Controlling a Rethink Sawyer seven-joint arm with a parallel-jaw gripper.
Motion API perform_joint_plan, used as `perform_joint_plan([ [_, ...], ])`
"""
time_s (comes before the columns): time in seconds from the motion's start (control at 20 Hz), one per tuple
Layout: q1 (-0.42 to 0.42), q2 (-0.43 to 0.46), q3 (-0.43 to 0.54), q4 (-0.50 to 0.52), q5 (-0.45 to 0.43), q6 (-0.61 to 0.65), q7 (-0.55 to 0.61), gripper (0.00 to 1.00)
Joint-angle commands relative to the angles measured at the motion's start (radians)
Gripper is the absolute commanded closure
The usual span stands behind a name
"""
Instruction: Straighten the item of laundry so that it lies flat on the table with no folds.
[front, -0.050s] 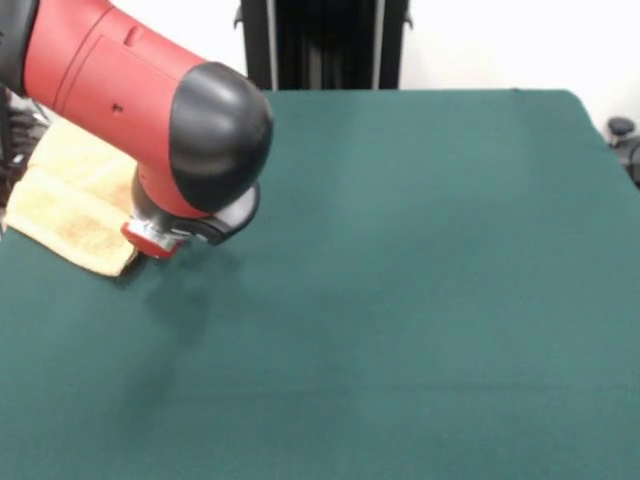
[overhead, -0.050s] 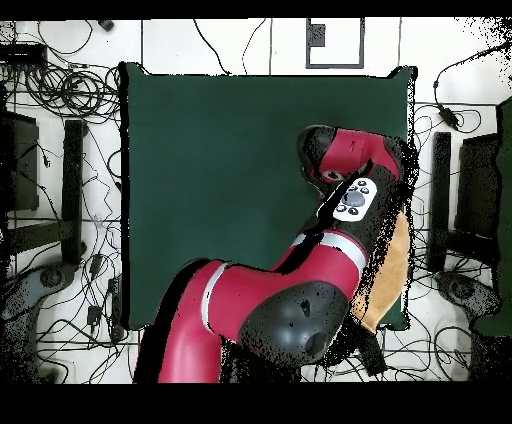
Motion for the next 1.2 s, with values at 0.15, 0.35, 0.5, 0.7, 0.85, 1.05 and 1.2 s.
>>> perform_joint_plan([
  [0.15, -0.007, -0.011, 0.169, 0.192, -0.092, -0.142, -0.25, 1.0],
  [0.35, -0.02, 0.002, 0.171, 0.166, -0.135, -0.141, -0.256, 1.0],
  [0.5, -0.032, -0.016, 0.179, 0.199, -0.164, -0.182, -0.265, 1.0],
  [0.7, -0.045, -0.041, 0.188, 0.227, -0.205, -0.209, -0.295, 1.0],
  [0.85, -0.032, -0.044, 0.172, 0.221, -0.253, -0.209, -0.301, 1.0],
  [1.05, -0.053, -0.047, 0.171, 0.226, -0.388, -0.384, -0.376, 1.0],
  [1.2, -0.103, -0.057, 0.24, 0.231, -0.421, -0.447, -0.434, 1.0],
])
